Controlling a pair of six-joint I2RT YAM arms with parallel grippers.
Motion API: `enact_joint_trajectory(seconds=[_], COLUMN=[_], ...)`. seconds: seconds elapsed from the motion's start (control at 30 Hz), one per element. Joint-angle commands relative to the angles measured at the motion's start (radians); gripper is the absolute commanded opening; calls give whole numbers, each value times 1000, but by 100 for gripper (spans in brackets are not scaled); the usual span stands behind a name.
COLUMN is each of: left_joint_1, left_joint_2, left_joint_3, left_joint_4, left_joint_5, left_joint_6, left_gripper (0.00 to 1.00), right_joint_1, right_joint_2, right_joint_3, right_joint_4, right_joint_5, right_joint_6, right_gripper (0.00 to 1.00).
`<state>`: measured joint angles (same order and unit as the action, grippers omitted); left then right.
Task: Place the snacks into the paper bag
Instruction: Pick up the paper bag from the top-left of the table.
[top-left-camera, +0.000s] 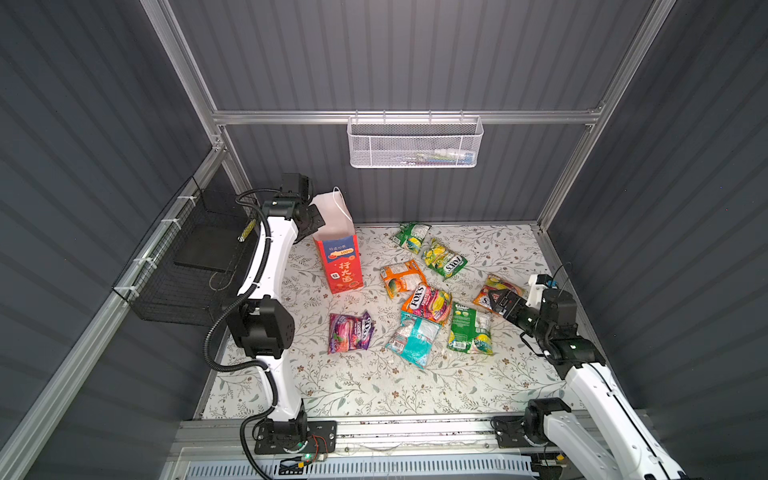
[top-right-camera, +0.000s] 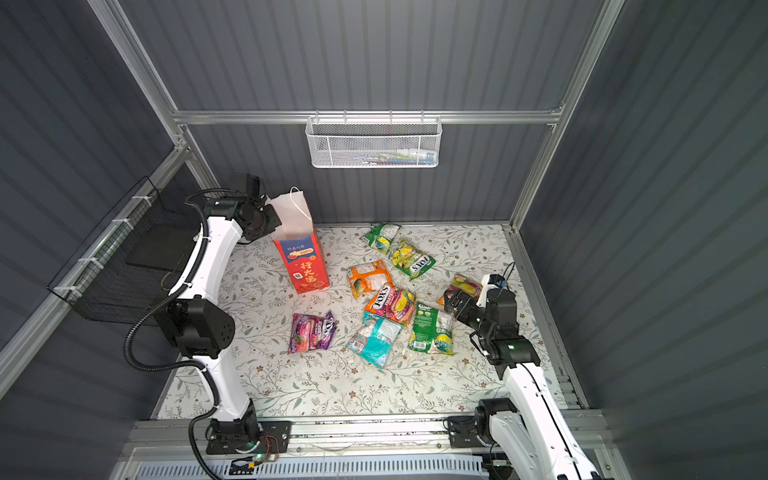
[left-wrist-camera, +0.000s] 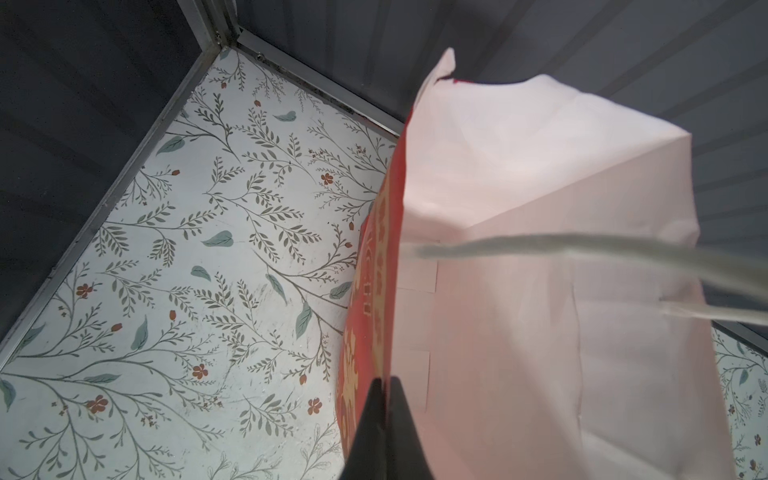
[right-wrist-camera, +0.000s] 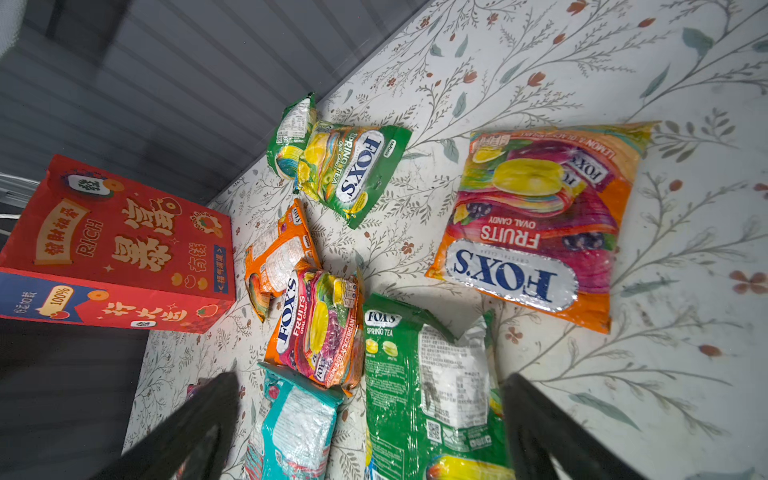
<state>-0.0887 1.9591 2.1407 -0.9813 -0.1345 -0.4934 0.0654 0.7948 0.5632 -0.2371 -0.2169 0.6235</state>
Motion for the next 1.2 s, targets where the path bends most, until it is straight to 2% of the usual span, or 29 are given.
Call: enact_joint_trajectory(seconds=[0.0,0.13,0.27,0.4,0.53,0.7,0.87,1.17], left_joint_1=[-3,-16,-43,-97,-139,-164,-175,-177], left_joint_2=[-81,-152,-198,-281,-340,-384,-407,-212], left_joint_3=[0,-44,-78,-168,-244,-336,-416,-98], left_joint_4=[-26,-26,-77,-56,-39,20,112,-25], left_joint_5=[-2,-30,-55,-160,-197,-214,-109,-98], left_joint_6=[40,86,133,165,181,190,202,185], left_gripper=[0,0,0,0,0,0,0,0], right_joint_1=[4,15,41,74,126,149,168,201], right_joint_2=[13,25,40,86,119,142,199,354], right_joint_3=[29,31,14,-14,-38,-69,-69,-40], right_joint_4=[-24,-35,-77,-118,-129,-116,-94,-29], right_joint_5=[8,24,107,119,144,154,171,120], right_joint_6=[-8,-3,25,59,68,62,46,25], right_gripper=[99,99,99,99,99,99,99,99])
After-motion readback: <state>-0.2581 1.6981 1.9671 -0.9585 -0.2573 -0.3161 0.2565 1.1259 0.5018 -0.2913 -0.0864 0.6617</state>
